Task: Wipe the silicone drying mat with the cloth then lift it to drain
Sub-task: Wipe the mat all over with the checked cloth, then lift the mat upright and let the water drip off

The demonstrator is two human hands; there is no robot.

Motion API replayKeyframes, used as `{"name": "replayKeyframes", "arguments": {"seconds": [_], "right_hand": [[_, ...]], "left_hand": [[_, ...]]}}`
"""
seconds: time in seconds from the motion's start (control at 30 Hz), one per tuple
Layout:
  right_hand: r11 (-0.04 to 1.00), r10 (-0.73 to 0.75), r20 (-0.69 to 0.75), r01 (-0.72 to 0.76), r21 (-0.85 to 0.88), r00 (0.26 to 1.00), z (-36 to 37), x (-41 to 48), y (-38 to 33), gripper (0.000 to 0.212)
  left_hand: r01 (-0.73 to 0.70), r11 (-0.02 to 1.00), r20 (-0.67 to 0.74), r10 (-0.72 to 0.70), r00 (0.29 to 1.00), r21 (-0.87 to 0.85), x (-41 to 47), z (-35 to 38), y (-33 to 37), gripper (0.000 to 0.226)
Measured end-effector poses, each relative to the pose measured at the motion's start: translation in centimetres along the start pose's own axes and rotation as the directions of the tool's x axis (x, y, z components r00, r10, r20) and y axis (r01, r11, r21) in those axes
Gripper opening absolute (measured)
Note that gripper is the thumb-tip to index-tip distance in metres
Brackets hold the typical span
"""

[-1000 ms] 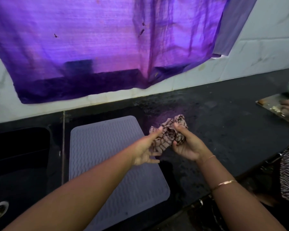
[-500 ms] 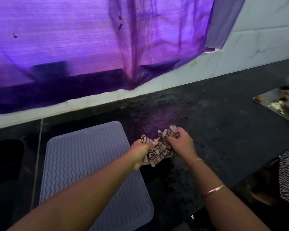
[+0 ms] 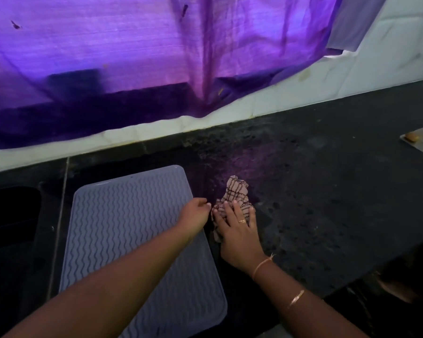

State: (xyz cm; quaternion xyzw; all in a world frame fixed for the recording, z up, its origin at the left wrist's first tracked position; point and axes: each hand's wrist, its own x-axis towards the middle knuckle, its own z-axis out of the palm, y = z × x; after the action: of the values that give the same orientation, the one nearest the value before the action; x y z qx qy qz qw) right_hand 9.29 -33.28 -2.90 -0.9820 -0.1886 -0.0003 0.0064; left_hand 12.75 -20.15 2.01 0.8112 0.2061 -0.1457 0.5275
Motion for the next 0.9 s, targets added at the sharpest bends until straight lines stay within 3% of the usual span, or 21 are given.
{"name": "replayKeyframes", "arguments": {"seconds": [0.17,0.23,0.3,0.33,0.43,0.5,0.7,0.9], "right_hand": [[0.951,0.064,0.002,-0.061,0.302,0.998,-2.3,1.2,-0.2,0.056],[0.923,0.074,-0.133,-0.017,0.385,0.988,-3.2,0.9,-0.6,0.048],[0.878,-0.037,-0.174,0.115,0.464,0.984,-3.6,0.4,-1.6,0.04],[0.846,-0.139,-0.129,0.185,0.499,0.982,-3.8,-0.2,-2.5,0.036],[0.788,-0.411,0.067,0.317,0.527,0.909,-3.7,-1.9,-5.0,0.026],[0.768,-0.477,0.123,0.344,0.541,0.87,-3.6,-3.0,-6.6,0.025],[0.774,-0.505,0.125,0.383,0.505,0.854,-3.0,-6.8,-11.0,0.031],[0.827,-0.48,0.116,0.403,0.392,0.87,-2.1,-9.3,-13.3,0.035]], "left_hand": [[-0.153,0.982,-0.078,0.162,0.984,0.112,-0.3,-2.9,-2.1,0.026],[-0.203,0.962,-0.074,0.22,0.973,0.181,-0.8,-4.3,-3.1,0.023],[-0.259,0.926,-0.008,0.272,0.962,0.275,-2.0,-6.1,-4.3,0.022],[-0.296,0.889,0.055,0.296,0.954,0.35,-2.9,-7.2,-5.0,0.022],[-0.399,0.698,0.275,0.29,0.917,0.595,-6.0,-10.4,-7.4,0.022],[-0.427,0.601,0.353,0.245,0.903,0.675,-8.2,-12.2,-9.3,0.024],[-0.468,0.574,0.482,0.141,0.865,0.671,-13.3,-14.6,-14.8,0.03],[-0.577,0.451,0.526,0.248,0.814,0.681,-15.5,-14.8,-17.6,0.041]]}}
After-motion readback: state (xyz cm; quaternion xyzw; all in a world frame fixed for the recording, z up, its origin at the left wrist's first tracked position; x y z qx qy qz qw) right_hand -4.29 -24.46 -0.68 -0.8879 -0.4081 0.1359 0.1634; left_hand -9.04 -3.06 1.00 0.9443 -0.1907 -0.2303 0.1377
